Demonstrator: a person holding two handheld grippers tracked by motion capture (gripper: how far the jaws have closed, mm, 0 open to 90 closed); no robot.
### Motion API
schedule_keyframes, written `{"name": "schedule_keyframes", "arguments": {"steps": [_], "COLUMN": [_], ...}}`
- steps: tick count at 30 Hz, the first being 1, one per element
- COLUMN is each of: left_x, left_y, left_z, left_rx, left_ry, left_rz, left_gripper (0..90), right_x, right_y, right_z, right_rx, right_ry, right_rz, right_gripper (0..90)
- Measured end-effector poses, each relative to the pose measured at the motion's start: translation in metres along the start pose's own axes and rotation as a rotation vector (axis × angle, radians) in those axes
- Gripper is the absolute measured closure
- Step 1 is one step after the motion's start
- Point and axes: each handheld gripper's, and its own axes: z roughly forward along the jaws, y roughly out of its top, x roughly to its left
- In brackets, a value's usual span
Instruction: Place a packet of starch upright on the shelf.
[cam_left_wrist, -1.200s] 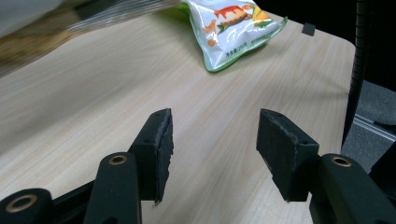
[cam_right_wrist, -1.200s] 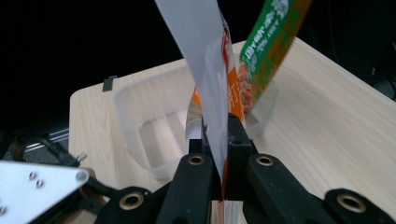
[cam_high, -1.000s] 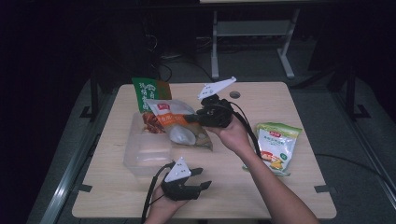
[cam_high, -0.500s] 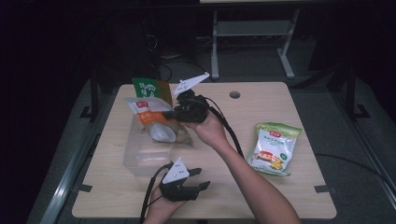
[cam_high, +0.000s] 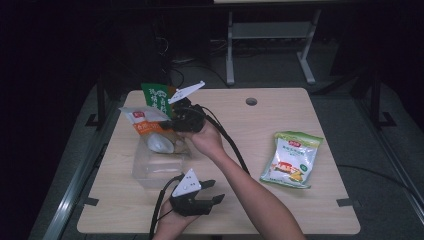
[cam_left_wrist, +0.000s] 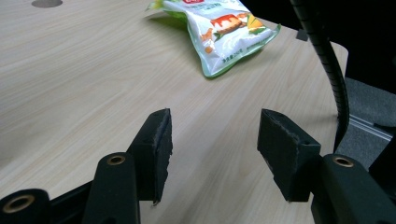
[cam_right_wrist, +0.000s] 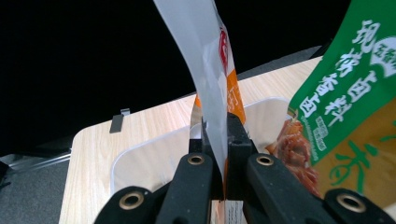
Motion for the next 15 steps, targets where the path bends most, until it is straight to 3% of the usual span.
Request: {"name": "schedule_keyframes", "arguments": {"steps": [9, 15], "left_x": [0.000, 0.000], "left_y": [-0.002, -0.003], "left_z": [-0.002, -0.002], "left_rx": [-0.005, -0.001], "left_ry": [-0.006, -0.007], "left_rz": [-0.010, -0.022], "left_gripper": [44.3, 44.5], "right_x": [-0.003, -0.007], "right_y": [-0.005, -0.012], "right_z": [0.023, 0.034], "right_rx": [0.016, 0.004], "right_ry": [0.023, 0.066], "right_rz": [0.011, 0.050], "right_gripper": [89.8, 89.8]}}
